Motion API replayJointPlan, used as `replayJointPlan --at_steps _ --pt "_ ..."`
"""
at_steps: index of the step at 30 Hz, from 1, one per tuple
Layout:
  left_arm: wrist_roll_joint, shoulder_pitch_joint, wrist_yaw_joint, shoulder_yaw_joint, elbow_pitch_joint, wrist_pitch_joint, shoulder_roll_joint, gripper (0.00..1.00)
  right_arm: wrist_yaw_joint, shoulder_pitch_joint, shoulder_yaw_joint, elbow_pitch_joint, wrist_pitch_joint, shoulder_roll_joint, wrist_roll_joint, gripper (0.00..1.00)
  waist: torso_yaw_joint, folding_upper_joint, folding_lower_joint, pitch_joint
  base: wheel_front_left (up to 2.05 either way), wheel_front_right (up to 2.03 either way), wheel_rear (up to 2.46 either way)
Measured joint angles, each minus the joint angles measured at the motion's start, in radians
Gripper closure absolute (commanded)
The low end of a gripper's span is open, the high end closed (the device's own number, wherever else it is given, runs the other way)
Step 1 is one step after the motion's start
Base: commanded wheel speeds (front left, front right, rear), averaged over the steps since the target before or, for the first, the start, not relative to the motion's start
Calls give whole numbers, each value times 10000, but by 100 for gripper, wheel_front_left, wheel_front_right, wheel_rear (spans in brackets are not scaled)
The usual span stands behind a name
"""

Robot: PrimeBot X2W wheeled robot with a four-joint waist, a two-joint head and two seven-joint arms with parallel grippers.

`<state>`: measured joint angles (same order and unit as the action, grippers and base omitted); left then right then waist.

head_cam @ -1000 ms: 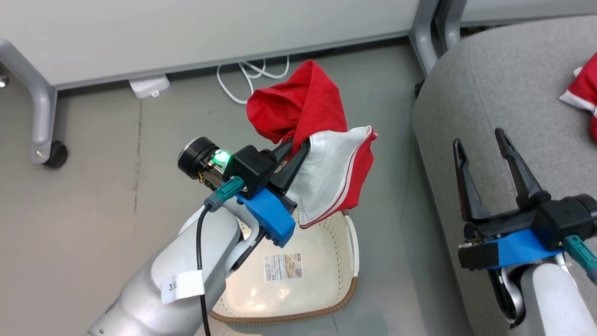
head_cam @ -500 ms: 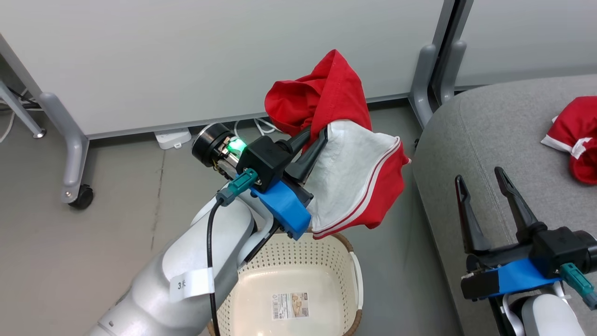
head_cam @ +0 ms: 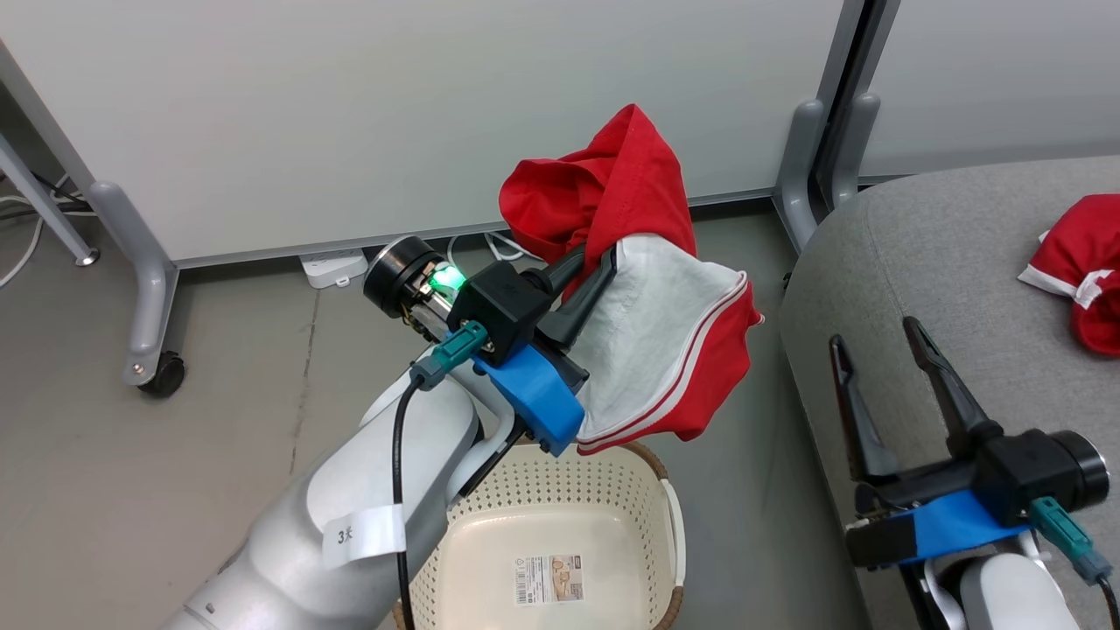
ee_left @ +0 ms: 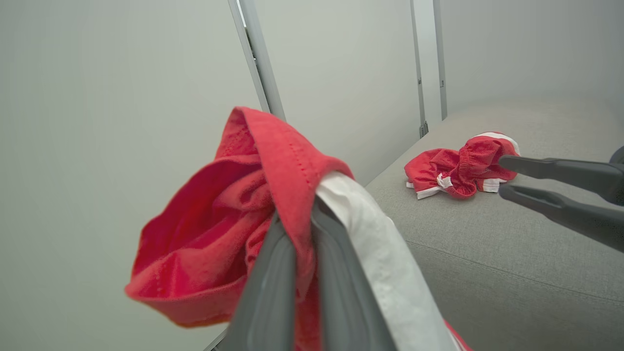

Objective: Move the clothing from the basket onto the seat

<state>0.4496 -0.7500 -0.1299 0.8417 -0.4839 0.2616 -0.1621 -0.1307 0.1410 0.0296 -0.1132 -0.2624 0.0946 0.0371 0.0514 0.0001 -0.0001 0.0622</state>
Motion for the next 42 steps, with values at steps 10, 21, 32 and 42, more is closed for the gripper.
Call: replayJointPlan --at_steps 10,21,32,42 --pt "-109 -114 0 10 -25 0 59 100 0 1228 1676 -40 0 96 98 0 54 0 1 325 0 0 0" --pt "-286 -398 0 196 -13 0 318 100 0 2635 3149 -1028 0 81 98 0 227 0 1 774 0 0 0" --pt "-282 -546 0 533 79 0 558 100 0 3484 3053 -2591 -2 -71 -410 0 430 0 1 981 0 0 0" --pt "-182 -639 0 740 161 0 642 100 0 3871 2853 -3448 -2 -293 -466 76 458 0 1 950 0 0 0"
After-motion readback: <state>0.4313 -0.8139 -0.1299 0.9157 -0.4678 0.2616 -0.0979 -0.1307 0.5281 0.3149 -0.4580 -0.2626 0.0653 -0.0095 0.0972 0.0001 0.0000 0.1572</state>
